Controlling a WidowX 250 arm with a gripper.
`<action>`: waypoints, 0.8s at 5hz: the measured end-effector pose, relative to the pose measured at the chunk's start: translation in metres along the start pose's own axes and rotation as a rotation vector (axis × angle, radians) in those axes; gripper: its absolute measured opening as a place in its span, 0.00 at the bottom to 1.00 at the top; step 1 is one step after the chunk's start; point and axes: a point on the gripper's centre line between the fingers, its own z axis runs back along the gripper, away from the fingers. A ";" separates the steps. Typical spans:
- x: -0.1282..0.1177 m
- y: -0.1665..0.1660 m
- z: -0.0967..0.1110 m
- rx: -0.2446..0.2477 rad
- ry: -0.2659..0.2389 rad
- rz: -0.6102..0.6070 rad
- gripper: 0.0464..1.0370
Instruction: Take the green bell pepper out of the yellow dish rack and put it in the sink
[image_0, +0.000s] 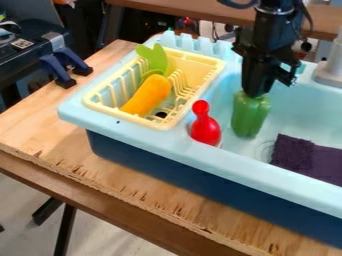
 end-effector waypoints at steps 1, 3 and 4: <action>-0.003 -0.001 0.000 -0.011 0.007 -0.005 0.34; -0.010 0.005 0.057 -0.098 -0.163 0.117 0.93; -0.010 0.008 0.069 -0.125 -0.181 0.141 0.97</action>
